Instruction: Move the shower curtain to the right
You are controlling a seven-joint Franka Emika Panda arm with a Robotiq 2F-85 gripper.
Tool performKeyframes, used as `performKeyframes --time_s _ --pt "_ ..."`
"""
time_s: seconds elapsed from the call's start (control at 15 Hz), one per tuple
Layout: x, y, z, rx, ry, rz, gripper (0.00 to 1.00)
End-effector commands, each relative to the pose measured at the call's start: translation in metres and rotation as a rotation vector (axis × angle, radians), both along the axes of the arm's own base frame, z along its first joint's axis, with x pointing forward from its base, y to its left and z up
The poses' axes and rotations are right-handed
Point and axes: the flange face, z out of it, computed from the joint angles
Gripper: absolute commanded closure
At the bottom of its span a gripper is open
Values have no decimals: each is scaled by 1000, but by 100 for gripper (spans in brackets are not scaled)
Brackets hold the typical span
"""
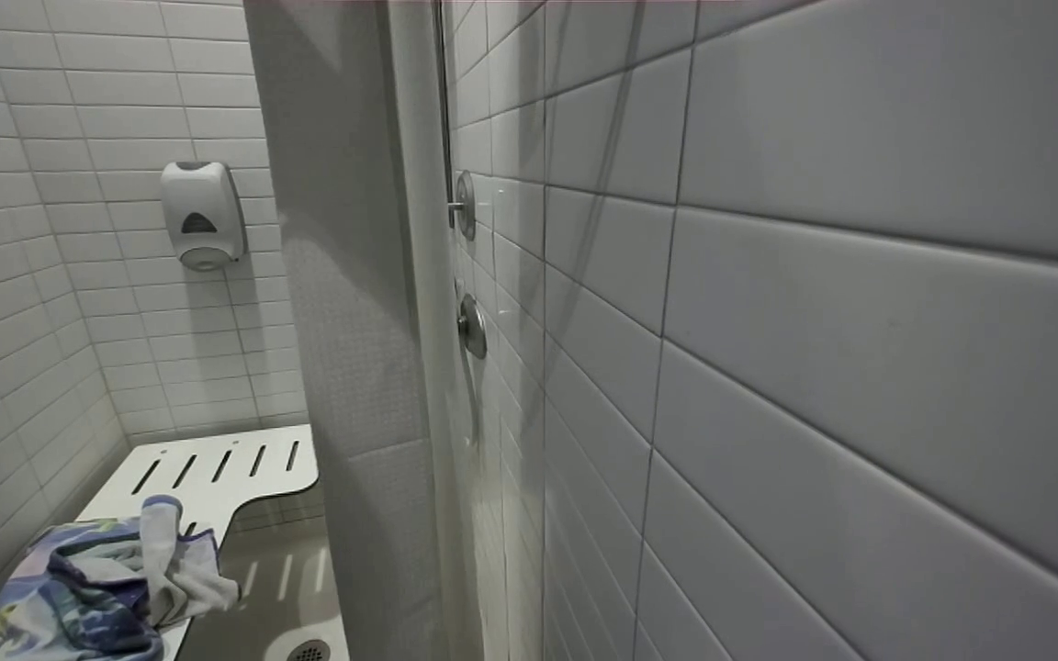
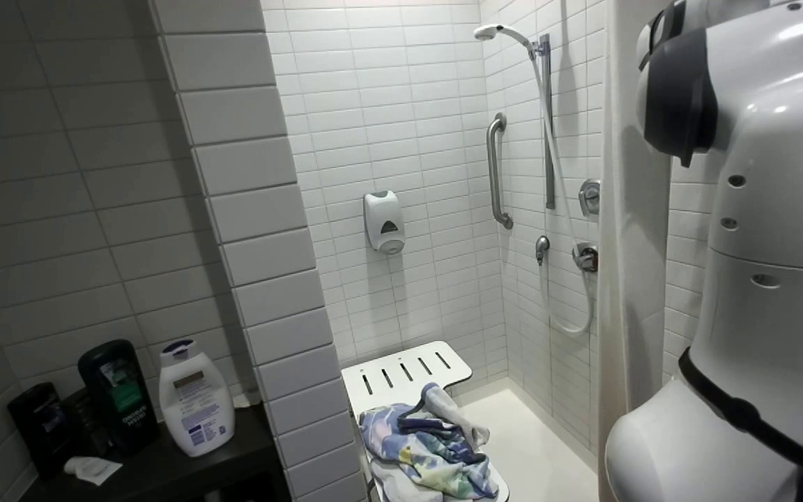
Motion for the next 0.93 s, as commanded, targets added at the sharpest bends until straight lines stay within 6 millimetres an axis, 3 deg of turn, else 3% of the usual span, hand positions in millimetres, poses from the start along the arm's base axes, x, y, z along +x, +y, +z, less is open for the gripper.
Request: performKeyframes --time_s 0.0,0.4,0.47,0.67,0.8,0.87 --pt "-28 50 -1 -54 46 112 0" --pt "-58 157 -5 -118 68 285 0" --pt "-37 118 0 -98 78 229 0" --pt "-53 153 -1 -99 64 279 0" --pt "-57 157 -1 -96 60 283 0" --pt "-58 148 0 -75 81 283 0"
